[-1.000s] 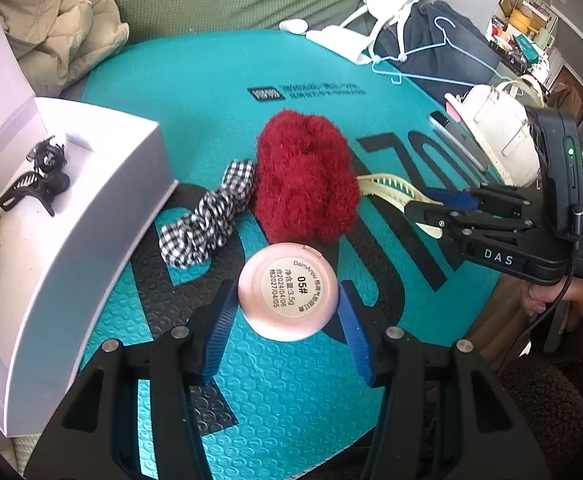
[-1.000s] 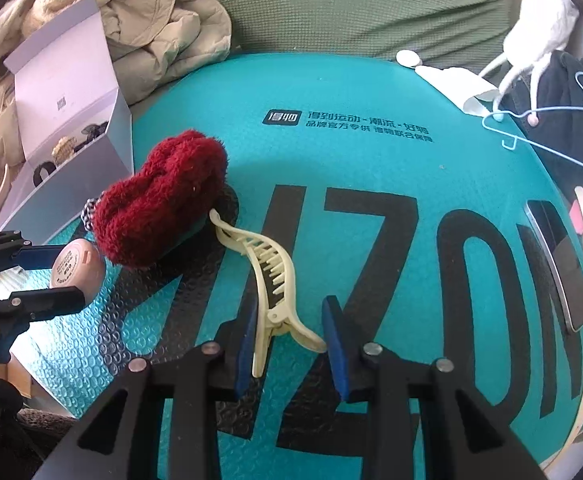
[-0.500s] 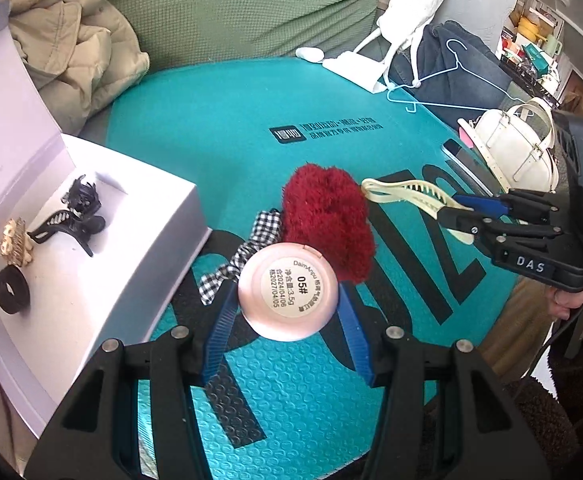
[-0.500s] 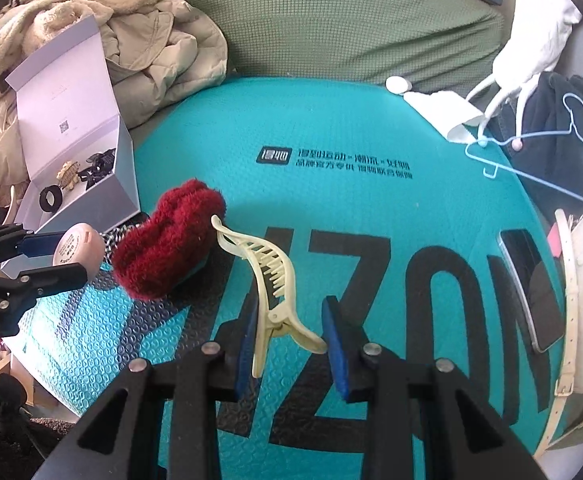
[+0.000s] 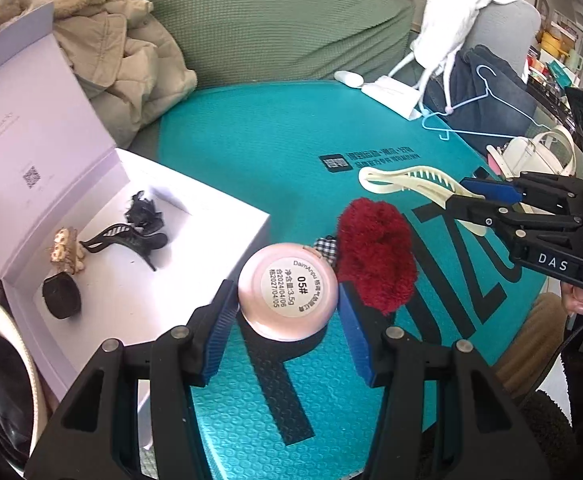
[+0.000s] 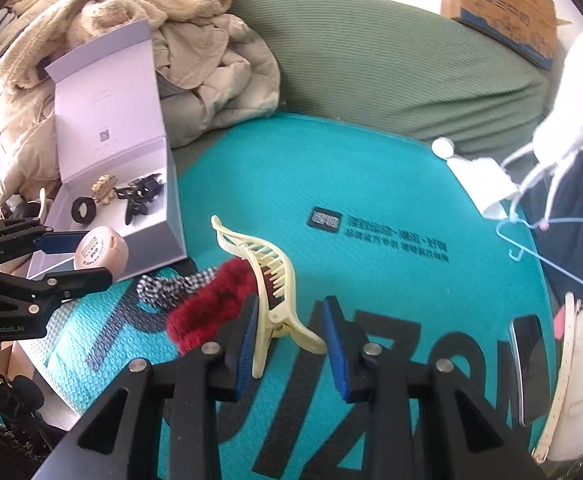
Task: Organize objects
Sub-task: 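Carry the pink compact and cream claw clip with both tools into the white box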
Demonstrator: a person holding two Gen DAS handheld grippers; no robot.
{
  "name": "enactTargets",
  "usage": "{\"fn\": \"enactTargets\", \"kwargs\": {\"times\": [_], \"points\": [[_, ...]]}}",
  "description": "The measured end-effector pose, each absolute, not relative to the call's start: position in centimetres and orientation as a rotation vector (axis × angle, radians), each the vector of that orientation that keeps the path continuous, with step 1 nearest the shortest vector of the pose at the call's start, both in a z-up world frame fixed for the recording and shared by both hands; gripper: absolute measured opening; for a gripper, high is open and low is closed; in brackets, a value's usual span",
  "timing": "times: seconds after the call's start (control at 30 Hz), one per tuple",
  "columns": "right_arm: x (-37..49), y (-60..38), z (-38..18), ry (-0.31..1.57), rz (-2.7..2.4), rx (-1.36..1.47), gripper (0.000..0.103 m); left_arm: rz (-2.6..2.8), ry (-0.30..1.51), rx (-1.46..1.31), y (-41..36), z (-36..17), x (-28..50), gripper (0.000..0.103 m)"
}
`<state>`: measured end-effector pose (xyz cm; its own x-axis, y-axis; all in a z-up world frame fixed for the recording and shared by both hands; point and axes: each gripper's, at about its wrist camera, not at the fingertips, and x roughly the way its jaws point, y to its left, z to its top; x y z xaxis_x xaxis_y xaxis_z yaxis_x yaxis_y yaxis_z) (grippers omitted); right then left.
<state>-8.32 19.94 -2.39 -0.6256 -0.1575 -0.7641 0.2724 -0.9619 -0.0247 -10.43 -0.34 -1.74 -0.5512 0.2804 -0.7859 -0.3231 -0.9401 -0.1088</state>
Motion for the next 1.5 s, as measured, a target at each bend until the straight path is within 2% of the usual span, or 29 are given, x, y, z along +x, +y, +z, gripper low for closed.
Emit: {"fn": "enactTargets", "kwargs": {"times": [0.33,0.77,1.5], "points": [[-9.8,14.5,-1.7,0.232,-2.500,1.135,0.032,2.616,0.028,-1.322,-5.1,-1.8,-10.1,0.050],[-9.7,7.2,-1.3,0.294,-2.338,1.056,0.032,2.724,0.070,-1.364,-9.6,-1.9,-9.5,0.050],[-15.6,2.8,0.0,0.336,-2.291,1.011,0.032,2.830,0.136,-1.343,-14.3,-0.9,-15.9,0.050]]}}
